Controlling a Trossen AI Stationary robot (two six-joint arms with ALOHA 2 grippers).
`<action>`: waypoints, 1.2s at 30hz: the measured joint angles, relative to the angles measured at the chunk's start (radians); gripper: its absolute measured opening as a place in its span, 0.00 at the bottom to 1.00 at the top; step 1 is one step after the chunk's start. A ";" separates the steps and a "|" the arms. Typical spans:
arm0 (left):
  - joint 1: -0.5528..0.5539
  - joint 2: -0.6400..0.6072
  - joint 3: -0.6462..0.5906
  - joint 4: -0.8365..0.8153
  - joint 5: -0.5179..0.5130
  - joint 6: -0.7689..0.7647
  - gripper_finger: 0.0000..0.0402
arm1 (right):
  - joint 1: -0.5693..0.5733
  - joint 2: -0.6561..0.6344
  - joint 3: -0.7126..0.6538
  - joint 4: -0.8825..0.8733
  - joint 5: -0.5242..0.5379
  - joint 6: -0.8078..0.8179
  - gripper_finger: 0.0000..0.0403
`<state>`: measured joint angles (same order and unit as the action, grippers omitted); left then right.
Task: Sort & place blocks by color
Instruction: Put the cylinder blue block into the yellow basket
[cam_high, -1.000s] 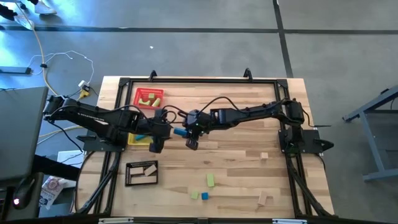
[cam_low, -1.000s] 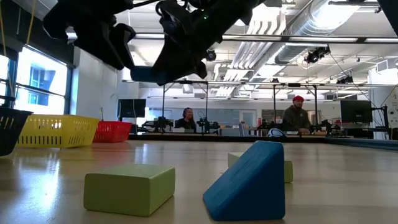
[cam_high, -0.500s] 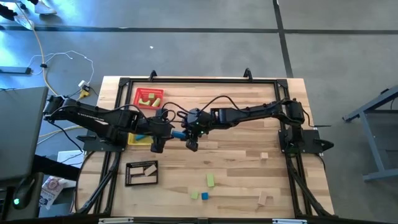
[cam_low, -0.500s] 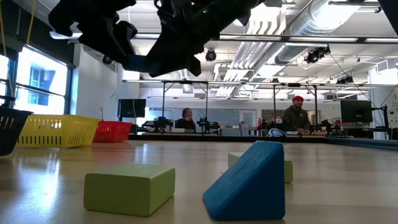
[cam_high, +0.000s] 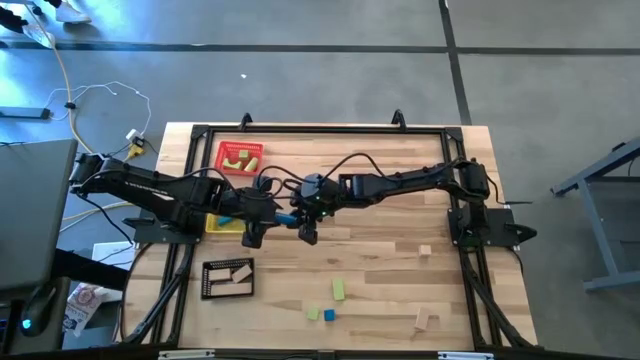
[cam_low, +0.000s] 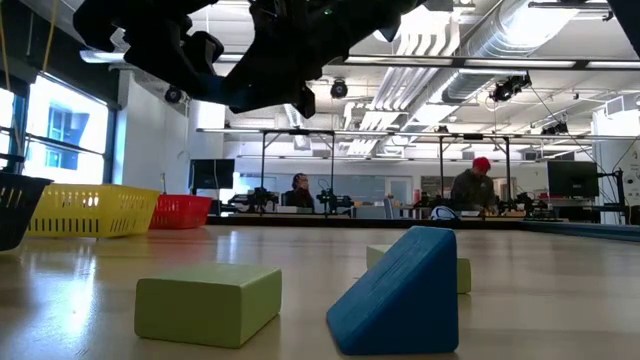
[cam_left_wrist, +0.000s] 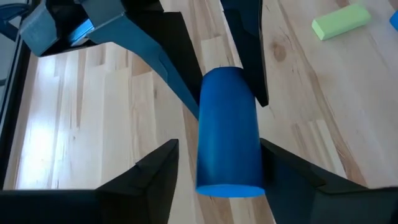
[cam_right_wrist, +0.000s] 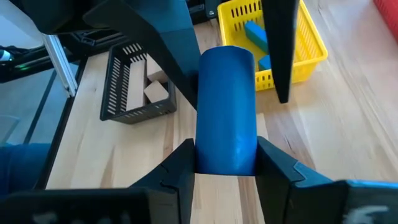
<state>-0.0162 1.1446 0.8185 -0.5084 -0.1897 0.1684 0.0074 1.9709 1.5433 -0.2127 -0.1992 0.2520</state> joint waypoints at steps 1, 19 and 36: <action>0.000 0.000 0.000 0.000 0.001 0.000 0.47 | 0.000 0.000 0.000 0.000 0.000 0.000 0.26; -0.006 0.000 0.000 -0.147 -0.001 -0.069 0.26 | -0.001 0.001 0.000 -0.032 0.019 -0.017 0.42; -0.194 0.000 0.000 -0.691 -0.270 -0.564 0.27 | 0.000 0.001 0.000 -0.081 0.019 -0.010 0.43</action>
<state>-0.2104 1.1442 0.8185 -1.1990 -0.4597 -0.3956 0.0078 1.9717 1.5433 -0.2937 -0.1800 0.2424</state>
